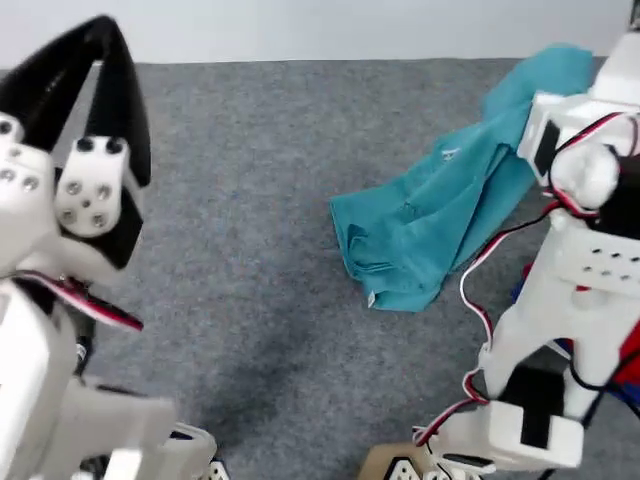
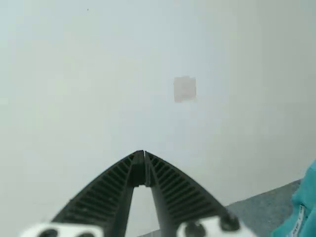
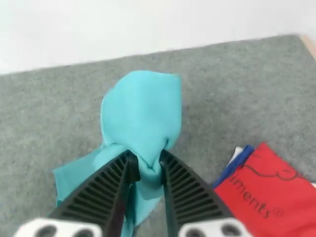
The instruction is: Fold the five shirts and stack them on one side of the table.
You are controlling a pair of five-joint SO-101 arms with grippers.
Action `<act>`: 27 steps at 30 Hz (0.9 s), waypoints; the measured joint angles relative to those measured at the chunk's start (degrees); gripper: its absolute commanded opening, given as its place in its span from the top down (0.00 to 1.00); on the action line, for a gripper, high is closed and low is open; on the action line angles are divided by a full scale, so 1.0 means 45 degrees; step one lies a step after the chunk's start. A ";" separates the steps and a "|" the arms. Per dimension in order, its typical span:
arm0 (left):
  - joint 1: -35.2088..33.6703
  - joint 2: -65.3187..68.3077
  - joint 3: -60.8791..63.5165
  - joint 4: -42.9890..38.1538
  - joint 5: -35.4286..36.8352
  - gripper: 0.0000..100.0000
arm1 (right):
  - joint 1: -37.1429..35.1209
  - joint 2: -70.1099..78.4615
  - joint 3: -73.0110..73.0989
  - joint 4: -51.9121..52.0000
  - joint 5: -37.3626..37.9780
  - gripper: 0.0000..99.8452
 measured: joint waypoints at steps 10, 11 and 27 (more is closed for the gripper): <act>-0.0645 -0.3556 0.6115 0.0000 -0.0664 1.00 | -0.2188 -0.1446 0.2032 0.0000 0.0742 0.99; -0.1094 -0.3849 0.6603 0.0000 -0.0742 1.00 | -0.2911 -0.1621 0.2051 0.0000 0.0918 0.99; -1.1741 -0.6994 1.1585 0.0000 -0.0977 1.00 | -1.4144 0.3263 0.2266 -0.1641 0.3165 0.95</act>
